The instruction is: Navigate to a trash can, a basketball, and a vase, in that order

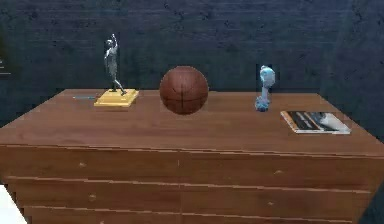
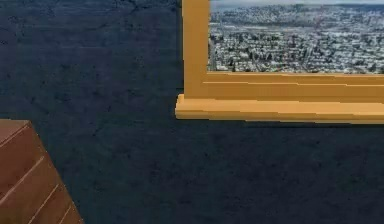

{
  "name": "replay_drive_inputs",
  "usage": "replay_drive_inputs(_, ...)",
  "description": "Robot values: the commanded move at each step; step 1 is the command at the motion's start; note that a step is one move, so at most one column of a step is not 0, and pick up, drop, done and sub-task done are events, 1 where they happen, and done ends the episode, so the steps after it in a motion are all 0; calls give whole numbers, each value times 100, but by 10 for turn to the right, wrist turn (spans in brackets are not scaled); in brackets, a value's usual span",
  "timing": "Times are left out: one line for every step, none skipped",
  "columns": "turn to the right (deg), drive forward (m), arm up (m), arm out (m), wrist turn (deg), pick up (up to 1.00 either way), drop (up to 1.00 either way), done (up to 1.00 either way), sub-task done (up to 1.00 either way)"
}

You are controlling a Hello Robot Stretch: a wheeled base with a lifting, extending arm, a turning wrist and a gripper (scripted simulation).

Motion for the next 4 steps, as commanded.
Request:
replay_drive_inputs(450, 0, 0, 0, 0, 0, 0, 0, 0)
replay_drive_inputs(450, 0, 0, 0, 0, 0, 0, 0, 0)
replay_drive_inputs(450, 0, 0, 0, 0, 0, 0, 0, 0)
replay_drive_inputs(390, 0, 0, 0, 0, 0, 0, 0, 0)
